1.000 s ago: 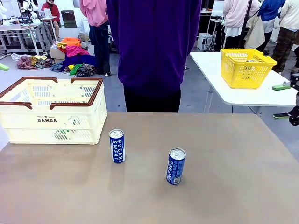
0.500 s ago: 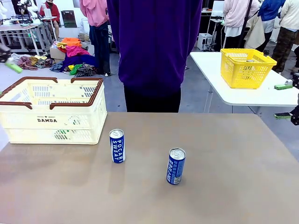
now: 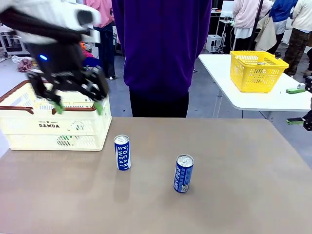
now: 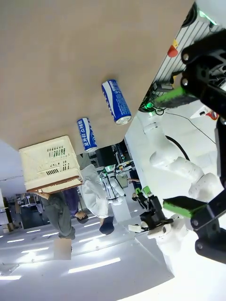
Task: Place the drinks into the Shopping basket.
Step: Pick up one drink and place it into the Shopping basket.
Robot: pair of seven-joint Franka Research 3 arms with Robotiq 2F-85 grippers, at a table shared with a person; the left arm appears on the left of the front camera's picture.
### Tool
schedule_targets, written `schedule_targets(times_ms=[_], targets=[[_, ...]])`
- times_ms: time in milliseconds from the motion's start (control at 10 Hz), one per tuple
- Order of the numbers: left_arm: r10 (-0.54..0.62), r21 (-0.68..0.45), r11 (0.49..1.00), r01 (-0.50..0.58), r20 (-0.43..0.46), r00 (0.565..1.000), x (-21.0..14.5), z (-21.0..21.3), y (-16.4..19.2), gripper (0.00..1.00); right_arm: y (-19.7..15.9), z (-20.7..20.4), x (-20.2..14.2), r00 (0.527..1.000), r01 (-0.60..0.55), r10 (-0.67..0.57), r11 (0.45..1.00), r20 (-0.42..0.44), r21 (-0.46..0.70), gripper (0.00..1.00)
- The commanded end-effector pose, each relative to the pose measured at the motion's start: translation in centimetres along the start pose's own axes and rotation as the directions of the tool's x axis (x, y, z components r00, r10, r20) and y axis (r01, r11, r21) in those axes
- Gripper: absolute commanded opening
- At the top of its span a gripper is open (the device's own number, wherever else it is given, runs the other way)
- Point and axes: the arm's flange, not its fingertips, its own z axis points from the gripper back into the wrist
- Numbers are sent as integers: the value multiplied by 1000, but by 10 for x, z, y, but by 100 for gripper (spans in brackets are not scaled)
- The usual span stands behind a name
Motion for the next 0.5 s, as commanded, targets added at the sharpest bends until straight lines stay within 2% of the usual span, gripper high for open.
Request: schedule_targets(times_ms=[0,100,200,400], targets=[[77,-44,996,-73,109,991,16,-37,4,100,3,2,2,1000,-12,13,1000,-3,16,100],[153,-95,985,-142,118,981,28,-43,9,100,3,2,2,1000,-12,13,1000,-3,16,100],[1,-14,1000,0,48,999,3,-18,-13,100,3,2,2,1000,-12,13,1000,-3,16,100],[1,-14,1000,0,48,999,3,-18,-13,100,3,2,2,1000,-12,13,1000,-3,16,100]])
